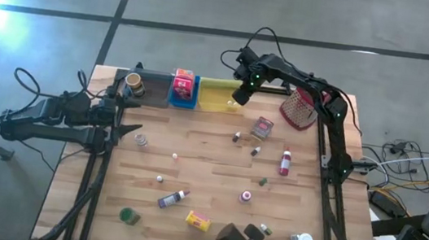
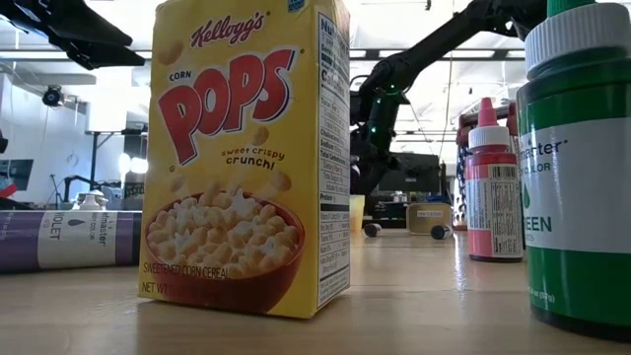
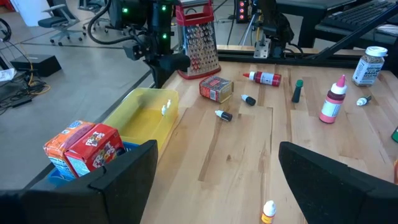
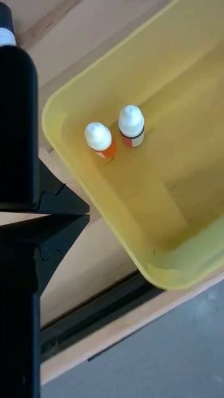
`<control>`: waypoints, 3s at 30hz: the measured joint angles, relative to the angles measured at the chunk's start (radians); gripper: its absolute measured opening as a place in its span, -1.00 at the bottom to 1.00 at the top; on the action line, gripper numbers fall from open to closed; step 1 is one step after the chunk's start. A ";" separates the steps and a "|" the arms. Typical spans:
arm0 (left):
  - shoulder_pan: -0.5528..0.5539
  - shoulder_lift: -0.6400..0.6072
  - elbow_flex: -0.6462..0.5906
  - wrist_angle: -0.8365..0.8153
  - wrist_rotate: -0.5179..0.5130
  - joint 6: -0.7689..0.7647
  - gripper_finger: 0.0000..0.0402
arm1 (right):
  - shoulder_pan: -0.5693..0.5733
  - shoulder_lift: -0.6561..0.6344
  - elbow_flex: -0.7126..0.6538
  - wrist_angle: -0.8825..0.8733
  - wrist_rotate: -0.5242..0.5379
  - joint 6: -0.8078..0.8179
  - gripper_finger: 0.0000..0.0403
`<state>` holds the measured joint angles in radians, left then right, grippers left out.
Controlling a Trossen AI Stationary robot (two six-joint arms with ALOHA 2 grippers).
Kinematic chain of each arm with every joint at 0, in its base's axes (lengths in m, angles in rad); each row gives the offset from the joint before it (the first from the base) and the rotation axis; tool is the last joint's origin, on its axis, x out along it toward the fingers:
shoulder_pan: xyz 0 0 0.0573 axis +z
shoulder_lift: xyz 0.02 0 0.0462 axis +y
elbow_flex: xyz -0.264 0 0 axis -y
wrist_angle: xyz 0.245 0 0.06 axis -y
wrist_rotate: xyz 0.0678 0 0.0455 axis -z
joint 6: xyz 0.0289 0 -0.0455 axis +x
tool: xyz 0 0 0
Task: Pick & Place Kitchen Items
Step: Adjust the yellow bin on the table, then put the green seasoning bottle into the black bin
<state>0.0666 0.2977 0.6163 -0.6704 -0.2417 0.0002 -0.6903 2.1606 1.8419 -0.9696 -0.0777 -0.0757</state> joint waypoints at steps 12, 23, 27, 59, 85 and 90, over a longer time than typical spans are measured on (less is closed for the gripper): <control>0.000 0.000 0.000 0.000 0.000 0.000 0.69 | 0.073 -0.100 0.193 -0.141 0.062 0.023 -0.96; 0.000 0.000 0.000 0.000 0.000 0.000 0.69 | 0.348 -0.049 0.340 -0.141 0.058 0.024 -0.96; 0.000 0.000 0.000 0.000 0.000 0.000 0.69 | 0.359 0.043 0.479 -0.134 0.042 0.016 -0.96; 0.000 0.000 0.000 -0.003 0.000 0.000 0.69 | 0.372 0.329 0.471 -0.043 -0.110 0.066 -0.96; 0.000 0.000 0.000 -0.003 0.000 0.000 0.69 | 0.512 -0.138 0.451 -0.602 0.219 0.218 -0.96; 0.000 0.000 0.000 -0.004 0.000 0.000 0.69 | 0.578 -0.285 0.289 -0.595 0.240 0.302 -0.96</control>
<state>0.0669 0.2977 0.6160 -0.6740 -0.2417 0.0002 -0.1127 1.8759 2.1310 -1.5646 0.1618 0.2259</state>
